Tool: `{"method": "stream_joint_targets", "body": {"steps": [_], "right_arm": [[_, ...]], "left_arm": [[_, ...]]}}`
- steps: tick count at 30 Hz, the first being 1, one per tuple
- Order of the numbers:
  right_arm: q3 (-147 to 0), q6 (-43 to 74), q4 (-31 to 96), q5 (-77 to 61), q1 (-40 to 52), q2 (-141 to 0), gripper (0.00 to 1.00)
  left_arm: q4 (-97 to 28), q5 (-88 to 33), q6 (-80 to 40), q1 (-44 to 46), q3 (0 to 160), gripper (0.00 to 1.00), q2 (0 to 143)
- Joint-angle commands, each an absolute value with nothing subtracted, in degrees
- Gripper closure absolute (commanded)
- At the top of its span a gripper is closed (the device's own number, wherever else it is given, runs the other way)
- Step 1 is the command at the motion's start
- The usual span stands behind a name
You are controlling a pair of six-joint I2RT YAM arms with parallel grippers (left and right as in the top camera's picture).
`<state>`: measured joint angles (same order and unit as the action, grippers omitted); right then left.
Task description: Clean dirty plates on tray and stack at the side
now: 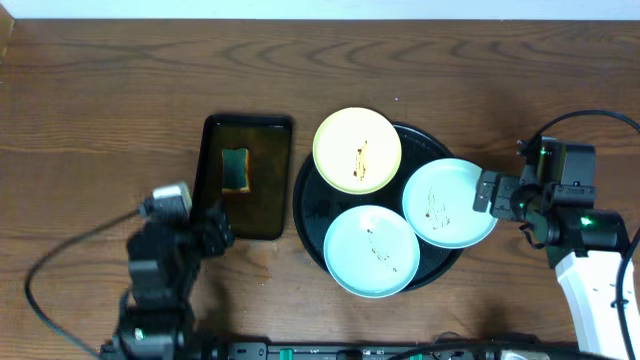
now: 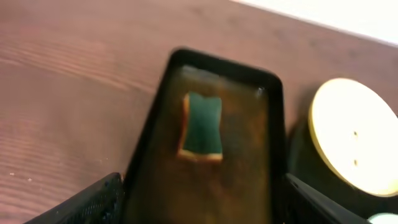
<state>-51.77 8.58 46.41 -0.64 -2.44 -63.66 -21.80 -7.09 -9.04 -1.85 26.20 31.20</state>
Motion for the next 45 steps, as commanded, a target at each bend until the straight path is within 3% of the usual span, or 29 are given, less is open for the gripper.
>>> {"method": "stream_joint_targets", "body": {"steps": [1,9,25,36,45], "right_arm": [[-52.7,9.2,46.4,-1.4,-3.4,-63.8,0.01],[-52.7,9.1,46.2,-2.0,-3.4,-63.8,0.01],[-52.7,9.2,46.0,-2.0,-3.4,-63.8,0.01],[-52.7,9.2,46.0,-2.0,-3.4,-63.8,0.01],[-52.7,9.2,46.1,-2.0,-3.4,-63.8,0.01]], "left_arm": [[-25.1,-11.5,-8.1,-2.1,37.3,0.21,46.3],[-33.4,-11.6,-5.6,-2.1,54.2,0.21,70.4],[-20.7,-10.8,-4.0,1.5,54.7,0.24,90.4],[-18.9,-4.4,-3.9,2.7,54.7,0.38,98.2],[-19.2,-4.5,-3.9,2.7,54.6,0.72,98.5]]}}
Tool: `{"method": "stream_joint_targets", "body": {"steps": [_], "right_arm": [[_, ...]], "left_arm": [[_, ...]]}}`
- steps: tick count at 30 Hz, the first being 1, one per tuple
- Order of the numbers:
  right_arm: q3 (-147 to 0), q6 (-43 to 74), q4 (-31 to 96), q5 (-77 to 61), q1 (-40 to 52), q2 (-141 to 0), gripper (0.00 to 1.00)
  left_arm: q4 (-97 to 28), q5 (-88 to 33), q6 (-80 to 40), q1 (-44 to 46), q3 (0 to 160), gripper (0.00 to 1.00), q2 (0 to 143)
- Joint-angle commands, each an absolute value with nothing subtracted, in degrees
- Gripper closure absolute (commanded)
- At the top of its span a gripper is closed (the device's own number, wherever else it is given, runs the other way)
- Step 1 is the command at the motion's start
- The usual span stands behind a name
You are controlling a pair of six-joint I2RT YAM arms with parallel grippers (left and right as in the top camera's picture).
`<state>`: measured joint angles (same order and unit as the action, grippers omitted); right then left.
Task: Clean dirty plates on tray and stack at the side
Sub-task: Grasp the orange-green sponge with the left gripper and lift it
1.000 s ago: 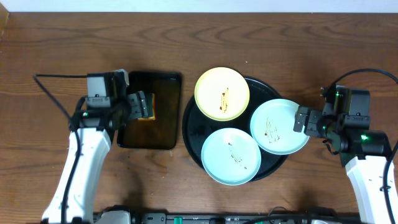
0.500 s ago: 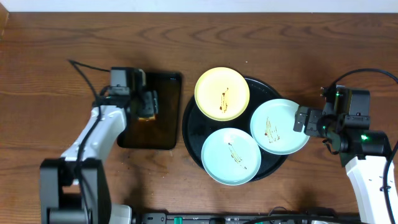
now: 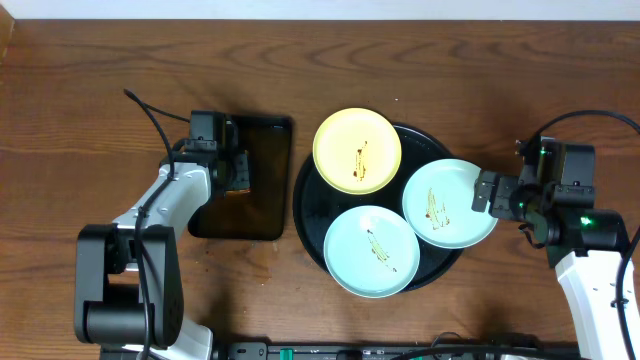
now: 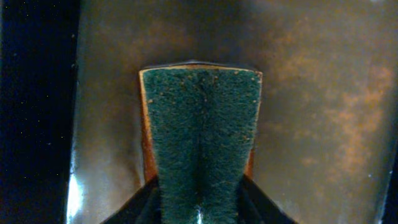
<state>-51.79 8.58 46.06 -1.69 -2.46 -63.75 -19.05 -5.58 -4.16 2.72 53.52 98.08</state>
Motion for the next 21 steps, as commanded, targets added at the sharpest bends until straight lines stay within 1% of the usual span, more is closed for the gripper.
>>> {"method": "stream_joint_targets", "body": {"steps": [1,3,5,7,9,16,18,21], "right_arm": [[-52.7,9.2,46.1,-2.0,-3.4,-63.8,0.01],[-52.7,9.2,46.1,-2.0,-3.4,-63.8,0.01],[-52.7,9.2,46.3,-2.0,-3.4,-63.8,0.01],[-52.7,9.2,46.6,-2.0,-3.4,-63.8,0.01],[-52.7,9.2,47.1,-2.0,-3.4,-63.8,0.01],[-52.7,9.4,48.2,0.1,-3.4,-63.9,0.07],[-52.6,9.3,48.2,-0.5,-3.4,-64.5,0.14],[-52.6,9.4,48.0,-0.6,-3.9,-66.5,0.17]], "left_arm": [[-19.4,-4.4,-3.9,2.7,54.6,0.73,98.5],[-19.3,-4.4,-3.9,2.7,54.2,0.76,98.5],[-18.9,-4.4,-3.9,2.7,53.7,0.85,98.5],[-18.9,-4.4,-3.9,2.7,53.5,0.92,98.5],[-18.9,-4.4,-3.9,2.7,53.5,0.92,98.5],[-20.3,-4.4,-6.8,2.7,53.7,0.92,95.9],[-21.4,-4.4,-8.7,2.7,53.9,0.93,92.4],[-23.8,-4.4,-10.0,2.7,53.9,0.93,87.6]]}}
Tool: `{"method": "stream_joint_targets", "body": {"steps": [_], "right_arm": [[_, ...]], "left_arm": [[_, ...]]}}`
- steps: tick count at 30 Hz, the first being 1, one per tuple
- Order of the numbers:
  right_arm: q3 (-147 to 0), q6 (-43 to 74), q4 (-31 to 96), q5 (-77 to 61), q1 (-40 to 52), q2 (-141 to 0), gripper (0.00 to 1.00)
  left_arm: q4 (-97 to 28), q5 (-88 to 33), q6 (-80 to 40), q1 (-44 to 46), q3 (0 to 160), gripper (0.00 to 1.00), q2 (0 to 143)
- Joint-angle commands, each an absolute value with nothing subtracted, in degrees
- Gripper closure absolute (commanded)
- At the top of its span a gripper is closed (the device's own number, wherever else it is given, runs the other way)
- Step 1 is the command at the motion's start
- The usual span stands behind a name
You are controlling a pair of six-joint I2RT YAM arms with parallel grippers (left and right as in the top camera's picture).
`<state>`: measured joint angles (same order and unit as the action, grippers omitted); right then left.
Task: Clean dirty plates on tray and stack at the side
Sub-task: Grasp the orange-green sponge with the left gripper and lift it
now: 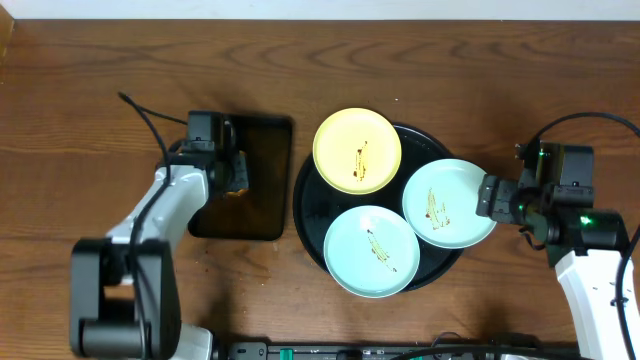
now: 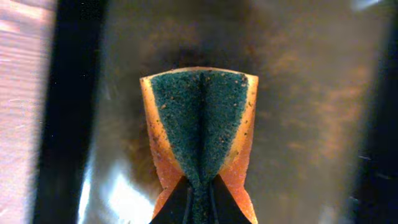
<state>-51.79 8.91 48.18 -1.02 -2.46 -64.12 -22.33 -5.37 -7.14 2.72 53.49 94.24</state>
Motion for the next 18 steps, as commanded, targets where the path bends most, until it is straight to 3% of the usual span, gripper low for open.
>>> {"method": "stream_joint_targets", "body": {"steps": [1,11,17,18], "right_arm": [[-52.6,9.4,47.7,-0.9,-4.3,-67.5,0.18],[-52.6,4.4,42.2,-12.3,-10.6,-79.9,0.25],[-52.6,3.3,40.2,-13.8,-11.2,-88.4,0.42],[-52.6,3.3,39.6,-13.8,-11.2,-90.0,0.49]], "left_arm": [[-24.6,-4.5,-10.2,2.7,53.9,0.93,86.3],[-28.9,-5.5,-10.2,2.7,53.9,0.93,81.6],[-28.9,-5.6,-10.2,2.7,53.9,0.93,81.6],[-29.1,-5.6,-10.2,2.7,53.9,0.92,81.6]]}}
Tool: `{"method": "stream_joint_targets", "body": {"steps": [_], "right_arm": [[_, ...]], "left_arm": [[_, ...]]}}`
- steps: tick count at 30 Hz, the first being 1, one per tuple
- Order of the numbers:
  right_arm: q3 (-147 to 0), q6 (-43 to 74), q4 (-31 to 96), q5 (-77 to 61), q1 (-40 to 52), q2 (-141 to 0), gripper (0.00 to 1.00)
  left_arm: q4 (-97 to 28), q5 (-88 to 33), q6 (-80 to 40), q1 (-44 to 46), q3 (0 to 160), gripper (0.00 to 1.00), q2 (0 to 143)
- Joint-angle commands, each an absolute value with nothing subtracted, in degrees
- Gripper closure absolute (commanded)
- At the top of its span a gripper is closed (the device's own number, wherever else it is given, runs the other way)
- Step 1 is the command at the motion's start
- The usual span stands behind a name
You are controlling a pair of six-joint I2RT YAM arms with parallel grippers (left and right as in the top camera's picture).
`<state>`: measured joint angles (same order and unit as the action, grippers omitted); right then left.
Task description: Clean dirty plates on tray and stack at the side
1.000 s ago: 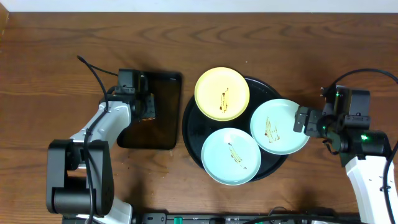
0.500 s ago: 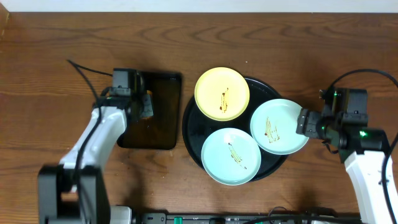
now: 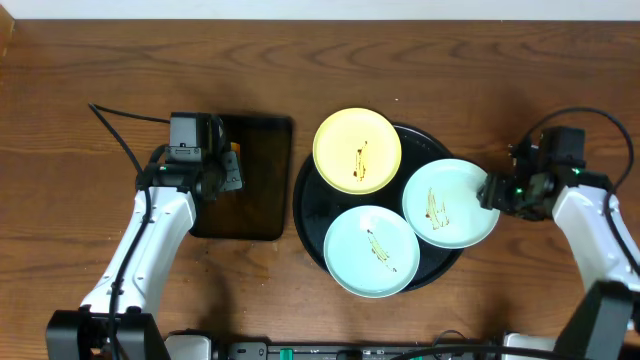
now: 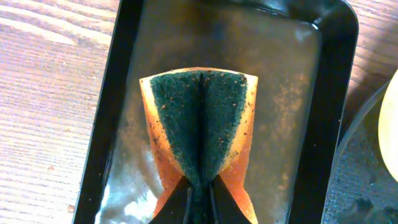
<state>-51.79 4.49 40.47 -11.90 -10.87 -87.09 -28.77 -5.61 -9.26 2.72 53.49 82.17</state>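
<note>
My left gripper (image 4: 199, 190) is shut on a green-and-orange sponge (image 4: 199, 124), which is pinched into a fold and held above the wet black rectangular tray (image 4: 112, 93). In the overhead view the left gripper (image 3: 225, 170) hangs over that tray's left part. Three dirty plates rest on the round black tray (image 3: 310, 205): a yellow plate (image 3: 357, 150), a light-blue plate (image 3: 371, 250) and a second light-blue plate (image 3: 449, 203). My right gripper (image 3: 490, 192) is at the right rim of that second plate; how its jaws stand is too small to tell.
The rectangular tray (image 3: 262, 190) lies just left of the round tray, almost touching it. Bare wooden table (image 3: 480, 70) surrounds both. A cable (image 3: 120, 112) trails from the left arm towards the table's left side.
My left gripper holds the folded sponge higher above the rectangular tray and a little further left. My right arm has changed pose, its gripper still at the light-blue plate's right rim.
First my left gripper stood open in front of the rectangular tray, the sponge lying flat inside. Then its fingers were down around the sponge. Then they were shut, the sponge pinched into a fold. Now the sponge hangs clear above the tray.
</note>
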Motion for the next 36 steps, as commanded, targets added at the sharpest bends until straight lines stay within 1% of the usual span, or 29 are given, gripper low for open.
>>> {"method": "stream_joint_targets", "body": {"steps": [1,4,5,7,9,12,14,25,31,36], "right_arm": [[-52.6,3.3,39.4,-13.8,-11.2,-90.6,0.54],[-52.6,3.4,39.0,-13.8,-11.2,-91.9,0.65],[-52.6,3.3,39.0,-13.8,-11.2,-92.0,0.75],[-52.6,3.3,38.9,-13.8,-11.2,-92.0,0.84],[-52.6,3.3,38.9,-13.8,-11.2,-92.0,0.9],[-52.6,3.3,39.0,-13.8,-11.2,-92.0,0.94],[-52.6,3.3,39.0,-13.7,-11.2,-92.0,0.99],[-52.6,3.3,39.0,-13.6,-11.2,-92.0,0.99],[-52.6,3.3,39.0,-13.6,-11.2,-92.0,0.99],[-52.6,3.3,39.0,-13.6,-11.2,-92.0,0.99]], "left_arm": [[-29.2,-5.6,-10.2,2.7,53.9,0.92,81.6],[-29.5,-5.6,-10.3,2.7,53.9,0.93,81.6],[-29.6,-5.6,-10.5,2.7,53.9,0.93,81.6],[-29.5,-5.6,-10.4,2.7,53.9,0.93,81.6],[-29.4,-5.6,-10.4,2.7,53.9,0.93,81.5],[-28.9,-5.6,-10.4,2.7,53.9,0.93,81.0],[-28.2,-5.6,-10.4,2.7,53.9,0.92,79.3],[-24.2,-5.5,-10.4,2.7,53.9,0.93,67.6],[-20.5,-5.5,-10.4,2.7,53.9,0.93,66.0],[-20.4,-5.6,-11.4,2.7,53.9,0.93,66.2]]}}
